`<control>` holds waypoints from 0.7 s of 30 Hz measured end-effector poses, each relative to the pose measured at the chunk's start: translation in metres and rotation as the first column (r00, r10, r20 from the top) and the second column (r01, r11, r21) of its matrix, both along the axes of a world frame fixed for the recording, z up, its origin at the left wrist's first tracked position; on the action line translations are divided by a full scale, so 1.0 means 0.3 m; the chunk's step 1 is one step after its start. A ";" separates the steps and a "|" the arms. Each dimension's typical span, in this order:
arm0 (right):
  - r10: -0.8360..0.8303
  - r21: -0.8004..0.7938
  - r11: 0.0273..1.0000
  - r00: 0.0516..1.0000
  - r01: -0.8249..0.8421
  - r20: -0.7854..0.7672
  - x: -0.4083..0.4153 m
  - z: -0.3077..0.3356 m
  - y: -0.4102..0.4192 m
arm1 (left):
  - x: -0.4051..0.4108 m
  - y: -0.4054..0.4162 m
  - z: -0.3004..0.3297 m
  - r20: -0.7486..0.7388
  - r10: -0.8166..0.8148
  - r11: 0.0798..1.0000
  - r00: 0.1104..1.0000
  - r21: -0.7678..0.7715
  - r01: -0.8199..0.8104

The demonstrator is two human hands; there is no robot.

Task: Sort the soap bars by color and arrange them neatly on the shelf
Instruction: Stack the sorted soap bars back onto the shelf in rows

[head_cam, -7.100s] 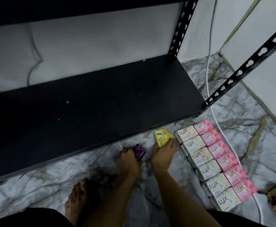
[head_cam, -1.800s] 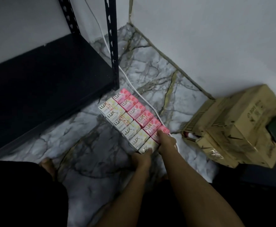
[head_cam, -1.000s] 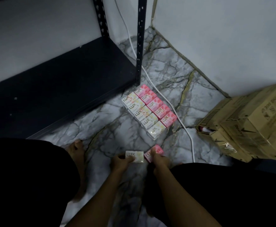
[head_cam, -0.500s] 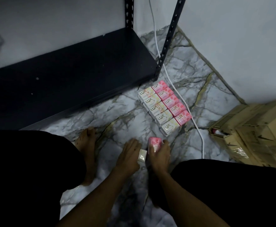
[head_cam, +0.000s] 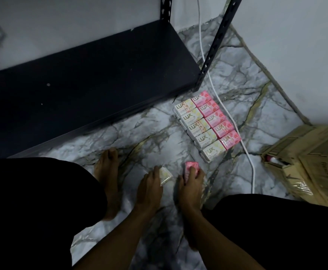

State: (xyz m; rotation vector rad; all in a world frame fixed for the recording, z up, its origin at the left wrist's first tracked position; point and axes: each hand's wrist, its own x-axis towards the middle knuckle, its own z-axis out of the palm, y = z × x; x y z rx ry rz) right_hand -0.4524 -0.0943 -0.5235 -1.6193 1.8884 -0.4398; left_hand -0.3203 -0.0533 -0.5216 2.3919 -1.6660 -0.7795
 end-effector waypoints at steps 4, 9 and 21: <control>0.056 -0.059 0.997 0.998 -0.055 0.017 -0.009 -0.034 -0.025 | -0.004 0.013 -0.017 -0.041 -0.049 0.998 0.998 -0.050 0.047; 0.087 -0.035 0.996 0.986 -0.083 0.140 0.010 -0.001 -0.096 | 0.043 -0.036 0.012 -0.118 -0.034 0.999 0.992 -0.006 0.034; 0.147 -0.229 0.973 0.804 -0.014 0.577 0.292 0.535 -0.277 | 0.289 -0.188 0.646 -0.430 0.219 0.815 0.876 -0.412 -0.407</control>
